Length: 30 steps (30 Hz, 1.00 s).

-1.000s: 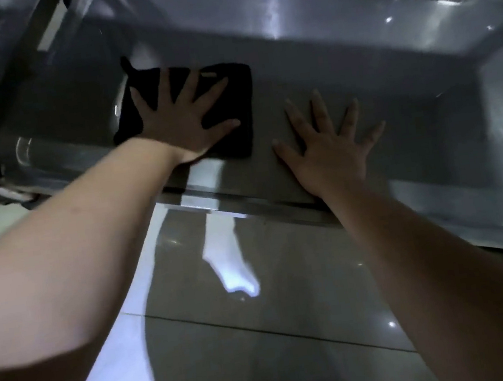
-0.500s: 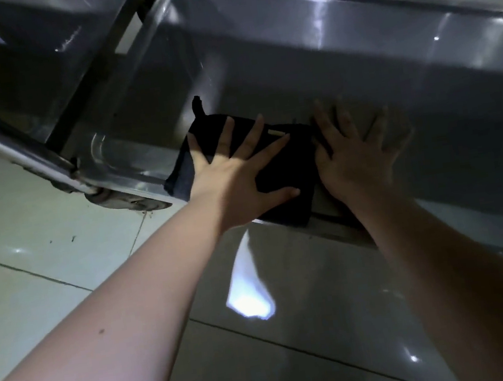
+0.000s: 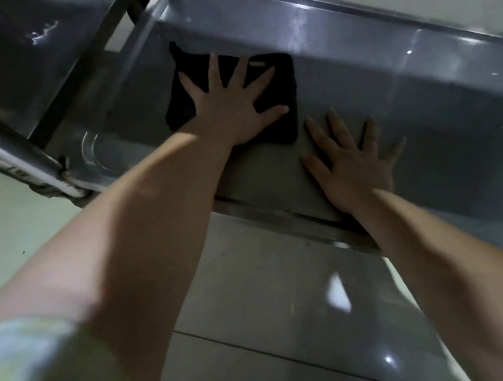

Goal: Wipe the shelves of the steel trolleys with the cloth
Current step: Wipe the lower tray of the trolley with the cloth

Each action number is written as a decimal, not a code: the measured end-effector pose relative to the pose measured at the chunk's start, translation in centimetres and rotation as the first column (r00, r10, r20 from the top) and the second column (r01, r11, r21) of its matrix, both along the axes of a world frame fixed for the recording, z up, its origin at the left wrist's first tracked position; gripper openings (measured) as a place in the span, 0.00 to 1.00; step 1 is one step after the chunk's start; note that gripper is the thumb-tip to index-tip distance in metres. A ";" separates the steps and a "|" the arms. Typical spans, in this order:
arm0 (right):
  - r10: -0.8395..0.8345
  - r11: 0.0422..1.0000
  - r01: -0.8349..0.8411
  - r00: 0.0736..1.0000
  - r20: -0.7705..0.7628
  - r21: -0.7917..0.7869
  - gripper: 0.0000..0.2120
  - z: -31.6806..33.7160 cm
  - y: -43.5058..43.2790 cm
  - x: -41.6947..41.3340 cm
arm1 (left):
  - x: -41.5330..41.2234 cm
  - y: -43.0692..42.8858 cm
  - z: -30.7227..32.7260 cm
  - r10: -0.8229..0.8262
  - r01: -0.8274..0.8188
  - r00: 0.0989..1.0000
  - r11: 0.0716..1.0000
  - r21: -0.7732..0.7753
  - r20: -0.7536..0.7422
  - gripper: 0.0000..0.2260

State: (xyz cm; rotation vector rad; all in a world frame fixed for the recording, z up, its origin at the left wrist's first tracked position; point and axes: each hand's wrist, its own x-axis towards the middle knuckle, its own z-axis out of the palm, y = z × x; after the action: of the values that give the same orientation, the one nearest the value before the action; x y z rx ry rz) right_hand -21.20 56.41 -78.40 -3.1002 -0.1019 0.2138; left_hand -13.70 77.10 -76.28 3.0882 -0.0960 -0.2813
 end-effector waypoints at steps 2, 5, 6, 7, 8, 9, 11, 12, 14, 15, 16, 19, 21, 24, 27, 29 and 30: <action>0.003 1.000 -0.002 1.000 -0.009 0.012 0.28 0.0 -0.1 0.1 | -3.7 0.4 -0.2 -0.074 0.074 0.997 0.997 -0.012 0.005 0.35; 0.011 1.000 -0.010 0.999 -0.033 0.019 0.28 -0.1 -0.2 0.2 | -9.9 2.0 -0.7 -0.170 0.170 0.984 0.985 -0.003 0.058 0.36; 0.010 1.000 -0.009 0.999 -0.033 0.018 0.28 -0.2 -0.2 0.1 | -11.1 2.9 -0.9 -0.176 0.177 0.983 0.984 -0.012 0.058 0.36; 0.007 1.000 -0.007 1.000 -0.025 0.017 0.29 -0.2 -0.1 0.1 | -11.3 4.0 -0.8 -0.168 0.170 0.985 0.985 -0.033 0.045 0.37; 0.004 1.000 -0.004 1.000 -0.013 0.016 0.29 -0.2 -0.1 0.1 | -10.9 5.3 -0.7 -0.145 0.147 0.989 0.988 -0.054 0.025 0.37; 0.005 1.000 -0.005 1.000 -0.004 0.018 0.30 -0.2 -0.2 0.1 | -10.0 6.7 -0.5 -0.107 0.107 0.994 0.992 -0.065 0.004 0.38; 0.010 1.000 -0.010 1.000 0.000 0.030 0.30 -0.2 -0.2 0.2 | -7.7 9.5 0.0 0.008 -0.009 1.000 0.999 -0.042 -0.015 0.38; 0.010 0.999 -0.010 1.000 0.002 0.034 0.30 -0.2 -0.2 0.2 | -6.7 10.6 0.2 0.061 -0.061 0.998 0.998 -0.013 -0.025 0.38; -0.001 0.999 0.000 1.000 0.005 0.033 0.30 -0.2 -0.2 0.2 | -5.9 12.0 0.1 0.105 -0.104 0.994 0.994 0.036 -0.031 0.38; -0.006 1.000 0.006 1.000 0.008 0.030 0.30 -0.2 -0.2 0.2 | -6.0 12.1 -0.2 0.105 -0.104 0.994 0.994 0.044 -0.023 0.37; -0.012 1.000 0.012 1.000 0.012 0.026 0.29 -0.2 -0.1 0.2 | -6.1 11.6 -0.4 0.101 -0.101 0.995 0.994 0.041 -0.013 0.37; -0.017 1.000 0.017 1.000 0.016 0.015 0.29 -0.1 0.2 0.1 | -6.4 7.5 -0.7 0.073 -0.073 0.997 0.997 -0.002 0.008 0.38; -0.016 1.000 0.016 1.000 0.005 0.014 0.29 0.0 0.2 0.1 | -6.7 3.6 -0.7 0.013 -0.013 1.000 1.000 -0.023 0.002 0.38; -0.016 1.000 0.016 1.000 -0.011 0.024 0.29 0.1 -0.1 0.2 | -7.7 0.4 -0.7 -0.049 0.049 0.999 0.998 -0.026 0.004 0.36; -0.015 0.999 0.015 1.000 -0.002 0.039 0.30 0.2 0.0 0.2 | -9.2 3.3 -0.6 -0.067 0.067 0.998 0.997 -0.040 0.004 0.38; -0.016 0.999 0.017 1.000 -0.006 0.040 0.31 0.3 0.0 0.3 | -10.0 6.9 -0.3 -0.031 0.029 0.999 0.998 -0.056 -0.032 0.38; -0.017 0.999 0.017 1.000 -0.010 0.037 0.31 0.3 0.0 0.3 | -10.3 8.7 -0.1 0.003 -0.007 0.998 0.998 -0.064 -0.058 0.37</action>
State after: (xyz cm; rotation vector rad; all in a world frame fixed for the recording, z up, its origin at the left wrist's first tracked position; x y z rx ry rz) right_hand -20.88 56.40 -78.14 -3.0616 -0.0786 0.2244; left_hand -24.04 85.80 -76.34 3.0138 -0.0940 -0.3606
